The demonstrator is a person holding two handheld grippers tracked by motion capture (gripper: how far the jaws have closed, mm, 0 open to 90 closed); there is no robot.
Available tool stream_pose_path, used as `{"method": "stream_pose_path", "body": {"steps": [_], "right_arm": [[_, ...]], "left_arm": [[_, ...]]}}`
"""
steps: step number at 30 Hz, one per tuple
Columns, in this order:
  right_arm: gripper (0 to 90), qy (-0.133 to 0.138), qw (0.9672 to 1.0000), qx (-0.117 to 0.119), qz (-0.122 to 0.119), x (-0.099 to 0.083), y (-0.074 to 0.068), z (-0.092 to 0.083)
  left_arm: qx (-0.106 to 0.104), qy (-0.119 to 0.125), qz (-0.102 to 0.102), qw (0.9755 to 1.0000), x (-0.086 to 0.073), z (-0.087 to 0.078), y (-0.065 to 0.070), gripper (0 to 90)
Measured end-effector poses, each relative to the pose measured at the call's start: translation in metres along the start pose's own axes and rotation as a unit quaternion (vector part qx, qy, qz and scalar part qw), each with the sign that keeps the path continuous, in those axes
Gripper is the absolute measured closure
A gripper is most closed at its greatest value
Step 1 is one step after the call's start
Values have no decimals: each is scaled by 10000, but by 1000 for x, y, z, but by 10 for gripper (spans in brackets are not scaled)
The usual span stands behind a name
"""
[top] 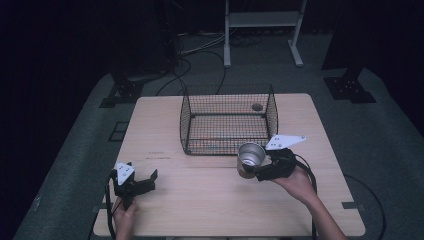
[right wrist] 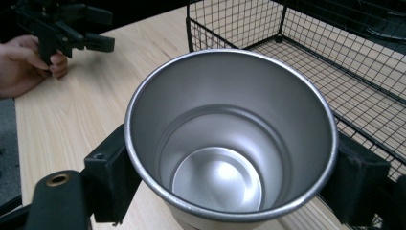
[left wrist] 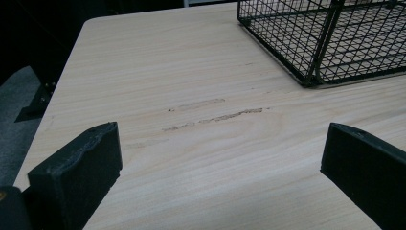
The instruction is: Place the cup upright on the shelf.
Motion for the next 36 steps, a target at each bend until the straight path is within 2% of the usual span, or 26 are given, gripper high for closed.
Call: {"method": "stream_pose_path", "body": {"steps": [17,36], "right_arm": [[180,19,9998,56,-180,28,4,-6],[180,49,9998,31,-189,56,17,-15]], "left_arm": [[6,-28,-7,10000,0,0,0,0],[12,-41,-2,10000,0,1,-1,0]]}}
Point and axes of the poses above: each handheld gripper's, and its own axes: z roughly forward along the jaws, x roughly out of its top, y roughly to its right, the point moved 7 cm from there along z, roughly forward along the jaws, and after that the axes turned 10 degrees about -y, right-handed, at the moved point
